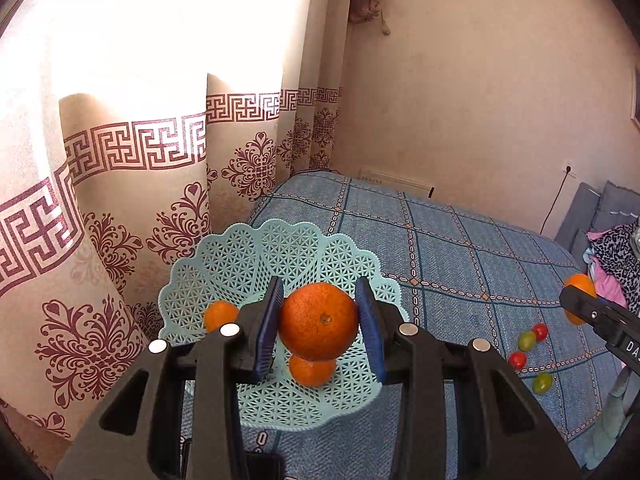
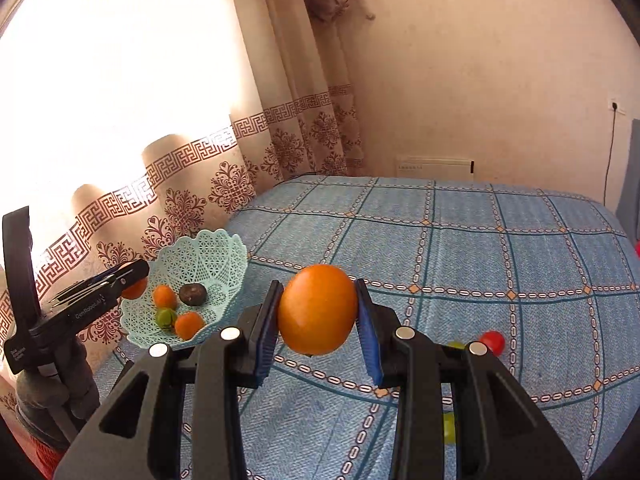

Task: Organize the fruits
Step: 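Carry both held oranges over the teal basket, then open both tools to drop the oranges into the basket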

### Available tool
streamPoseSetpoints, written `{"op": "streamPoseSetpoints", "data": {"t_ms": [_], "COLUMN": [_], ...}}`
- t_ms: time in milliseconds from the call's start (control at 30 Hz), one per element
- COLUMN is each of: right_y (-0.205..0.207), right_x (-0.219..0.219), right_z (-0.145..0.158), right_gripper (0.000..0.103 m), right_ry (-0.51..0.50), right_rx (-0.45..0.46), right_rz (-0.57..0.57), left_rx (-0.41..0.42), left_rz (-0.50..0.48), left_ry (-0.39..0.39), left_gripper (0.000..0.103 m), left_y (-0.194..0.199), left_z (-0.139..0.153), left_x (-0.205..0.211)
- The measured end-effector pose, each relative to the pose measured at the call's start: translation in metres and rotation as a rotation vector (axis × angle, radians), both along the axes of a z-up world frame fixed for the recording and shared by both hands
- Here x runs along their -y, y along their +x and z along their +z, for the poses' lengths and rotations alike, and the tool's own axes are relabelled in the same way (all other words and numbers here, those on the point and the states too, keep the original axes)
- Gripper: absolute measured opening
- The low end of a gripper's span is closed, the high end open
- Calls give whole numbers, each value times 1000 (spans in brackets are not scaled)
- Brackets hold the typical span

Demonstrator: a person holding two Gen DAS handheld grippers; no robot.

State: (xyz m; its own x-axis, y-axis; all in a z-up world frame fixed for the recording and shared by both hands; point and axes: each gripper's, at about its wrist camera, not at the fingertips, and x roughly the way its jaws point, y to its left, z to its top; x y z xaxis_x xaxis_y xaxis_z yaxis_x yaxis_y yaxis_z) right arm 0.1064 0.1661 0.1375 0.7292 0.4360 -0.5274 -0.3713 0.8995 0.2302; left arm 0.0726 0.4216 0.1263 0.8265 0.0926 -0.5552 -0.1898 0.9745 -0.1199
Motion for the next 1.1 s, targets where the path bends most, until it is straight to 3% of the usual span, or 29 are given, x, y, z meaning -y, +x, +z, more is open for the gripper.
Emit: {"op": "streamPoseSetpoints", "data": {"t_ms": [467, 867, 933, 1100], "right_y": [30, 45, 46, 42], "right_x": [-127, -149, -146, -139], "right_z": [-13, -42, -40, -35], "right_gripper": [36, 38, 48, 50], "right_ry": [-24, -64, -52, -43], "right_rx": [-55, -101, -99, -74], "right_rz": [211, 218, 210, 194], "left_rx": [-15, -67, -63, -39], "left_rz": [78, 104, 116, 134], "left_ry": [-60, -106, -129, -151], "left_gripper": [38, 41, 69, 71], "left_y": [0, 14, 13, 9], "left_z": [-9, -26, -26, -23], "left_x": [-56, -73, -77, -82]}}
